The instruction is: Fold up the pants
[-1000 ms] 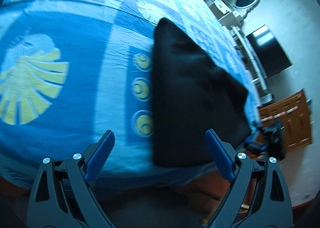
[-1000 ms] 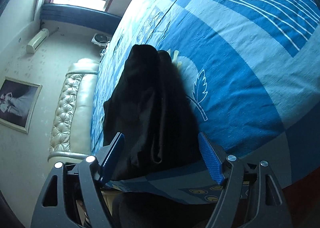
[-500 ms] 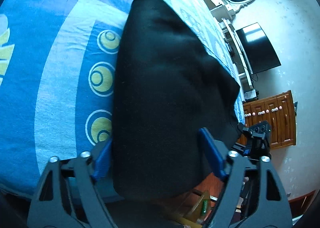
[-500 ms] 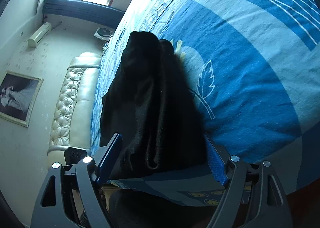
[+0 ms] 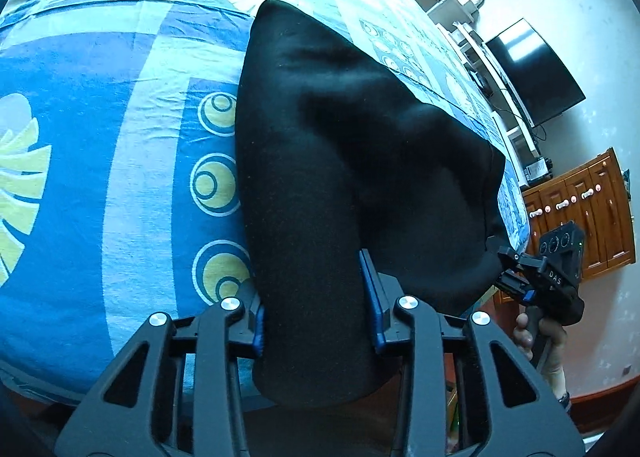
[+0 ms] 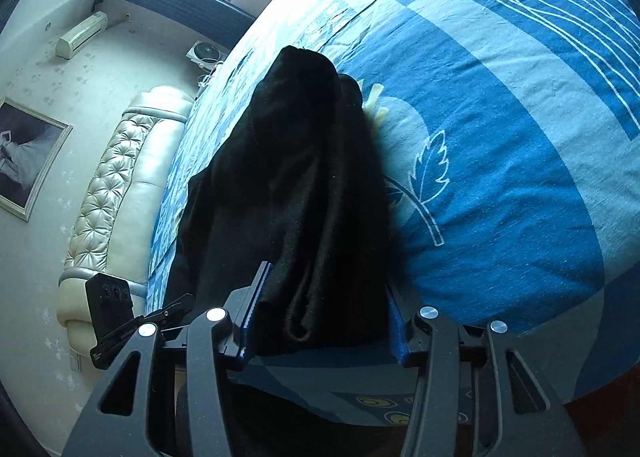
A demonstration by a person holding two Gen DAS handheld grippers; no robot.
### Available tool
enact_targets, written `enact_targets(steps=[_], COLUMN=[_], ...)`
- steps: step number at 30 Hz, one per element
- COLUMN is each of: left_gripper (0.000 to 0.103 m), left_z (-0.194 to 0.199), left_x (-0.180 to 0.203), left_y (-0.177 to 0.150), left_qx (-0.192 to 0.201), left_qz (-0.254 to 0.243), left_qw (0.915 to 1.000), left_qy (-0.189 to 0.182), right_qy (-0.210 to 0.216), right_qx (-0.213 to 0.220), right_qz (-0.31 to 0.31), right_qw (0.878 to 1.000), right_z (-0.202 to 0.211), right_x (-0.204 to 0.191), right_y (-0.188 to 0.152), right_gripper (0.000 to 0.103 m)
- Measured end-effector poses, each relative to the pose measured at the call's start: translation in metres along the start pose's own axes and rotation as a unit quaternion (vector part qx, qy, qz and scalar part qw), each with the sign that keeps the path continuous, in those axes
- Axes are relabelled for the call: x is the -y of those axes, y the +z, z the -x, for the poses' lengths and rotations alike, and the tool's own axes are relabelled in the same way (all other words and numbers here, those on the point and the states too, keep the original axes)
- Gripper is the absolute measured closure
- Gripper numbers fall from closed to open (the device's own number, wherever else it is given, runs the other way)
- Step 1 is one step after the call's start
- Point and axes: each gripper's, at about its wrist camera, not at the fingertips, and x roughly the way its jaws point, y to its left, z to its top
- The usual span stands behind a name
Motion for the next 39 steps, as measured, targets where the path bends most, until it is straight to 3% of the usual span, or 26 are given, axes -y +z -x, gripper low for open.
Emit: enact_targets(steps=[24, 39], left_gripper=[0.068, 0.068], left_z=[0.071, 0.085], left_x=[-0.078, -0.094], left_y=[-0.021, -0.02], left_qx=[0.034, 0.04], left_qz=[0.044, 0.054], left_qw=[0.9967, 0.9955], left_qy=[0.058, 0.066], right_qy=[0.034, 0.044], right_qx=[-0.068, -0.087], right_qz=[0.053, 0.061], right_qw=[0.996, 0.993], right_z=[-0.075, -0.098], right_x=[-0.073, -0.096], right_y=[-0.018, -0.027], right_gripper=[0.054, 0.054])
